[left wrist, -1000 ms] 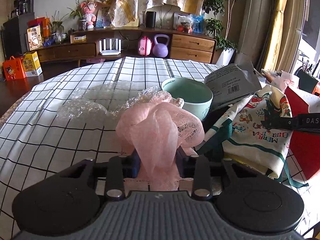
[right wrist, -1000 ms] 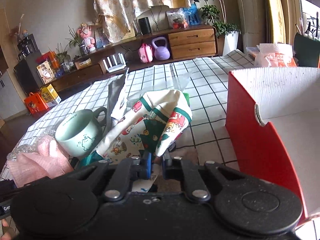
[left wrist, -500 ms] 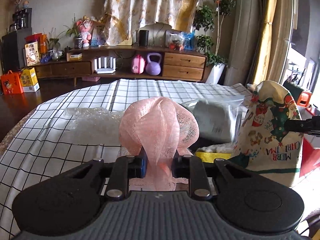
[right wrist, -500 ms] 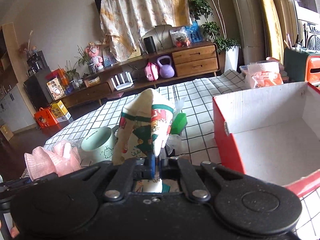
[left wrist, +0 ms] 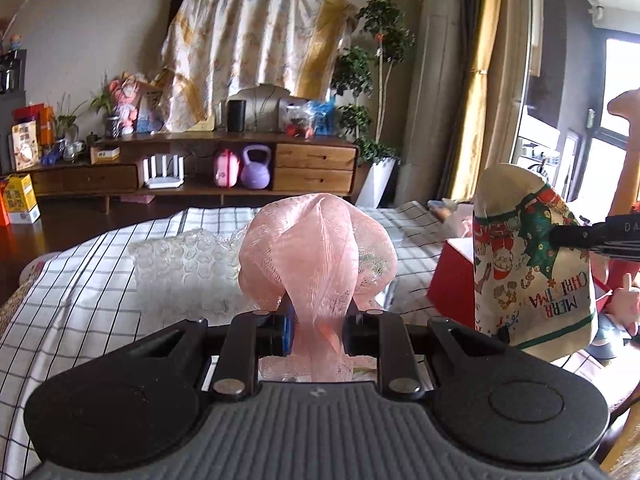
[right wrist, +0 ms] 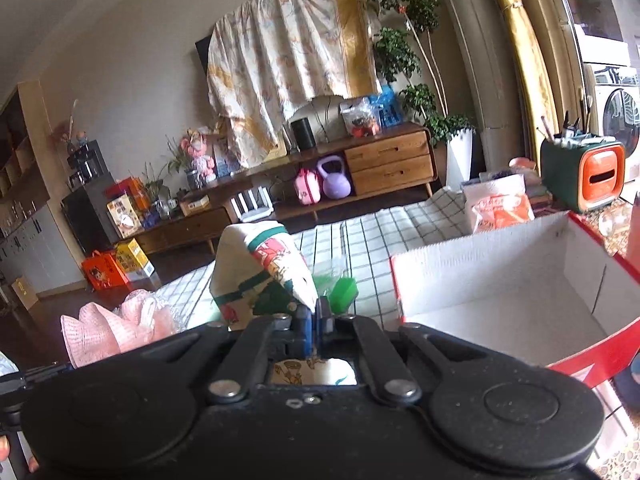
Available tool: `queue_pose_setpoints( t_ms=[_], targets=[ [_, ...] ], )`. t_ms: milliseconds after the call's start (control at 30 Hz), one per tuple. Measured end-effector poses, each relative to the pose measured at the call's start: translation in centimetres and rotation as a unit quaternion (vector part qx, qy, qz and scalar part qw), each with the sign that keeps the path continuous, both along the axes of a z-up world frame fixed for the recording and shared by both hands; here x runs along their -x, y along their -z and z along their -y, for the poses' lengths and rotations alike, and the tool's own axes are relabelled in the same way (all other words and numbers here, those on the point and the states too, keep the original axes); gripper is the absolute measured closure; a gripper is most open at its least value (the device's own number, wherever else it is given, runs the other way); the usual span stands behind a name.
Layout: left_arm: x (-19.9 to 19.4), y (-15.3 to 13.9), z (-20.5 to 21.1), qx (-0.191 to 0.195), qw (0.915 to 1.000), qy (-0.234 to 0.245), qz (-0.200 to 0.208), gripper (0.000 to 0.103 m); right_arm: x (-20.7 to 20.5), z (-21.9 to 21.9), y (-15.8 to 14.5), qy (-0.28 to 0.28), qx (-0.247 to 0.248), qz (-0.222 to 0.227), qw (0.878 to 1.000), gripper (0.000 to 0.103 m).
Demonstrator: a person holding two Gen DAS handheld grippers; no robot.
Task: Organize soft objects
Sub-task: 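Carry the pink puff and Christmas bag over the red box with both tools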
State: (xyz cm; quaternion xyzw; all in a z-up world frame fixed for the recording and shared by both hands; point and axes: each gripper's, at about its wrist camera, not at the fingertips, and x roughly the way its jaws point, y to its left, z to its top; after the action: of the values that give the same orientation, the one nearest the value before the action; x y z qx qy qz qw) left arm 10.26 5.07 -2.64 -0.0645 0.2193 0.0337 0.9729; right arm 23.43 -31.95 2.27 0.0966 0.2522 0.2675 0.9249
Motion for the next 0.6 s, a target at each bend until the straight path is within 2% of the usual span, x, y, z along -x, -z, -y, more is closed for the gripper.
queue_pose_setpoints(
  t_ms=[100, 167, 233, 400, 500, 600],
  targets=[
    [0.1, -1.1, 0.5, -0.001, 0.9998, 0.008, 0.017, 0.081, -0.3, 1.2, -1.0, 0.008, -0.009, 0.011, 1.0, 0.102],
    [-0.4, -1.1, 0.0, 0.008, 0.9999, -0.003, 0.009, 0.081, -0.4, 1.9, -1.5, 0.016, -0.013, 0.019, 1.0, 0.102],
    [-0.9, -0.3, -0.4, 0.013, 0.9996, -0.015, -0.02, 0.081, -0.5, 2.4, -1.6, 0.02, -0.015, 0.022, 0.999, 0.102],
    [-0.8, 3.9, -0.3, 0.026, 0.9937, 0.012, -0.109, 0.081, -0.6, 3.4, -0.9, 0.026, -0.018, 0.017, 0.999, 0.102],
    [-0.1, 5.6, -0.4, 0.031, 0.9916, 0.013, -0.125, 0.081, -0.5, 3.8, -0.4, 0.028, -0.023, 0.012, 0.999, 0.102],
    [0.3, 5.2, -0.6, 0.034, 0.9925, 0.016, -0.116, 0.081, -0.4, 4.1, -0.2, 0.031, -0.023, 0.013, 0.999, 0.102]
  ],
)
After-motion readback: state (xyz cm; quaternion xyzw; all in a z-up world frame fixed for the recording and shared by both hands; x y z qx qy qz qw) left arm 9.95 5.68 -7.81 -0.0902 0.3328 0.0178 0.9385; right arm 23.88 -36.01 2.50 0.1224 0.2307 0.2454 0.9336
